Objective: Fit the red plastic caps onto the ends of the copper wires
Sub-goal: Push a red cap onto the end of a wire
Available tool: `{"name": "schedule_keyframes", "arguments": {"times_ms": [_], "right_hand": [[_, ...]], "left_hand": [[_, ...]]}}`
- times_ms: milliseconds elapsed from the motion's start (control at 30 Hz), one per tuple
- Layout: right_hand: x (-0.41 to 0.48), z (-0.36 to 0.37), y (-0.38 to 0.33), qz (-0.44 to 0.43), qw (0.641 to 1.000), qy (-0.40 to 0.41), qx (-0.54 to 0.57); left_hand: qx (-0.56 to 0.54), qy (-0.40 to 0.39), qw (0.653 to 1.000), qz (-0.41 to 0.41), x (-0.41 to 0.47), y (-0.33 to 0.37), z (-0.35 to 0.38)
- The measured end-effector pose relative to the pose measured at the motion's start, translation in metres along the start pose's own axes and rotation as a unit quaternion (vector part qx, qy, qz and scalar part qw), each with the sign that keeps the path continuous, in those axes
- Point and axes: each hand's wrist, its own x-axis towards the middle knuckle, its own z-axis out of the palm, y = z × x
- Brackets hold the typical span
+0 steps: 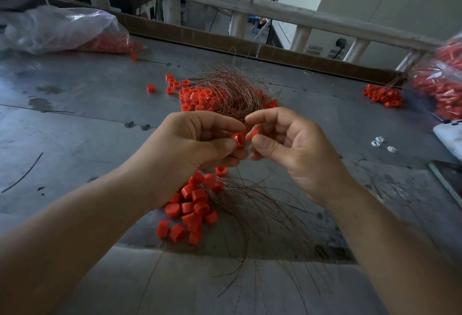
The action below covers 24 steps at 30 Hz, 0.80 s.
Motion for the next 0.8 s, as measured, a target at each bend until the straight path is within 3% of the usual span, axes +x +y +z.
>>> {"name": "schedule_keyframes", "arguments": {"times_ms": [367, 800], "right_hand": [[-0.0014, 0.0046, -0.0013, -0.045, 0.999, 0.020, -0.018], [-0.0060, 0.0091, -0.0059, -0.089, 0.988, 0.048, -0.117]], "left_hand": [[0.030, 0.020, 0.999, 0.013, 0.0001, 0.0020, 0.0018], [0.064, 0.024, 0.998, 0.016, -0.0015, 0.0020, 0.0033]]}}
